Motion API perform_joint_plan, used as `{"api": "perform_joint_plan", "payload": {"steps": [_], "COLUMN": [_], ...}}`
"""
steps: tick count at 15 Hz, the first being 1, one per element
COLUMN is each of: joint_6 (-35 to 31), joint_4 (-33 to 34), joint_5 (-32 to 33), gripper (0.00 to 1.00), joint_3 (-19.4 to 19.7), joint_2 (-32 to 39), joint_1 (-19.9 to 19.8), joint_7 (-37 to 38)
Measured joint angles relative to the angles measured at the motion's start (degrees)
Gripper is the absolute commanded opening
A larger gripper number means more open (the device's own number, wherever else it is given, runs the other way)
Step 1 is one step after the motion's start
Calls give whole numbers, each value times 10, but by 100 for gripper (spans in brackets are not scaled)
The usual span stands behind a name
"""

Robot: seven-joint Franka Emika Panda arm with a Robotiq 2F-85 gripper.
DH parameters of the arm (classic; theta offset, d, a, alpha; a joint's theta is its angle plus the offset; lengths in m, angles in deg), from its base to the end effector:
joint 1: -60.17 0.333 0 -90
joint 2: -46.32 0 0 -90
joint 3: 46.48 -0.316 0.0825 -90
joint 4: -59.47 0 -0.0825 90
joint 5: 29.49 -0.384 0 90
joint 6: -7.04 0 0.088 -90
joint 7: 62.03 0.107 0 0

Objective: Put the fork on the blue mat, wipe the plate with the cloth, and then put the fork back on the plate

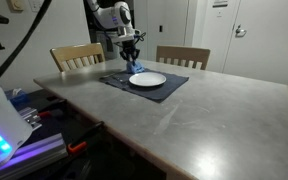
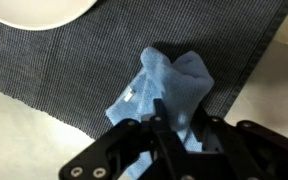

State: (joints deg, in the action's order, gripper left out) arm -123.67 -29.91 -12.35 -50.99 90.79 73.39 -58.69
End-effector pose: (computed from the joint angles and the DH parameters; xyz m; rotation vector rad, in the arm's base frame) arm 0.6684 0.1985 0.1842 2.9007 0.6357 -0.0266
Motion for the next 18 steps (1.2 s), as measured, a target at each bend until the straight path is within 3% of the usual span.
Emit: {"api": "perform_joint_plan", "payload": {"steps": [6, 18], "joint_6": [4, 14], "joint_4": [0, 6], "joint_5": [-33, -38], "gripper": [2, 2], "joint_3": [-1, 3], "joint_2": [1, -12], "joint_1": [-1, -4], "joint_7": [-37, -86]}}
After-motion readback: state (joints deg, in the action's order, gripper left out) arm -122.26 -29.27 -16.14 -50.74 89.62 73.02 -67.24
